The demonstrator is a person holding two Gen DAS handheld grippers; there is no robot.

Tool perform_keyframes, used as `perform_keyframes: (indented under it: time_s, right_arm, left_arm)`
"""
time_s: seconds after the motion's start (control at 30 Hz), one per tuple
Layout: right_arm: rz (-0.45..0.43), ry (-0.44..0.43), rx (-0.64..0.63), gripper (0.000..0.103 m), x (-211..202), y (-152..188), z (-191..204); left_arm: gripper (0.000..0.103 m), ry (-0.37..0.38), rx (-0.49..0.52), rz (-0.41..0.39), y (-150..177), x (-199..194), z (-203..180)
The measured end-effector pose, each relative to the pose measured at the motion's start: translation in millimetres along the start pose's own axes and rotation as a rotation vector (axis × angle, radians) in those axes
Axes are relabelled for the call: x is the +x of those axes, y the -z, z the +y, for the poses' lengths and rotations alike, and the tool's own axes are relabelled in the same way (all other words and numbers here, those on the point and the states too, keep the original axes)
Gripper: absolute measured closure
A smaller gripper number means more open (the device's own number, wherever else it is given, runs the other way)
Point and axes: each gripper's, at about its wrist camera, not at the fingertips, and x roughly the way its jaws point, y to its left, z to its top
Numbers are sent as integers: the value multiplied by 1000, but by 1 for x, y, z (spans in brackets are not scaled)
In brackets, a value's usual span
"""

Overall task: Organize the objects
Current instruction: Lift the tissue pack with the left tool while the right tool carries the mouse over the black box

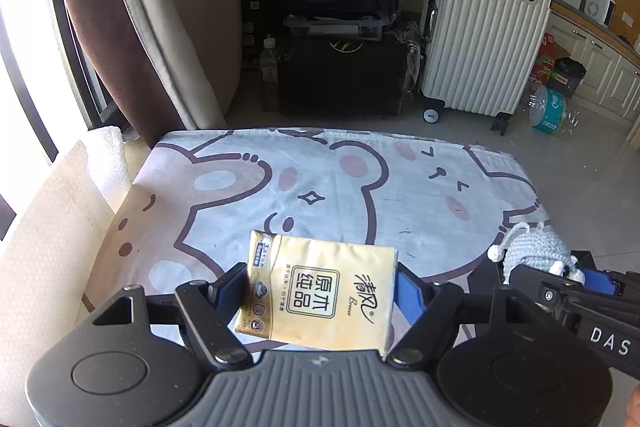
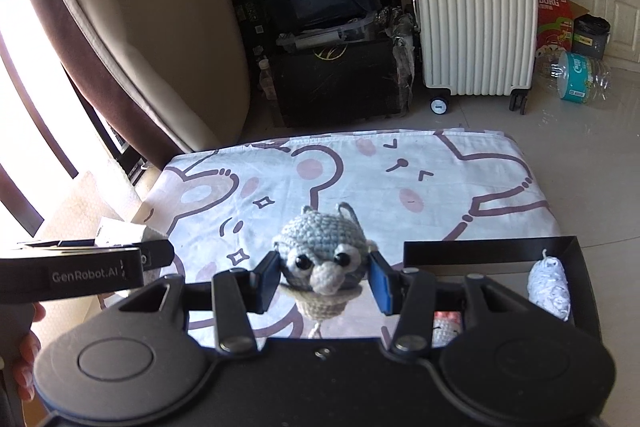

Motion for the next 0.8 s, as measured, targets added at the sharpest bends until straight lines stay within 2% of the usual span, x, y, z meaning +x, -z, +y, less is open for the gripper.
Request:
perform_keyframes:
  time_s: [0.43, 0.8]
  right_arm:
    - [-3, 6, 26, 55, -10, 0, -29]
    - [-32, 42, 78, 55, -21, -2, -65]
  left_arm:
    - [27, 33, -27, 8, 8, 7, -14]
    - [27, 123, -8, -12, 4, 10, -56]
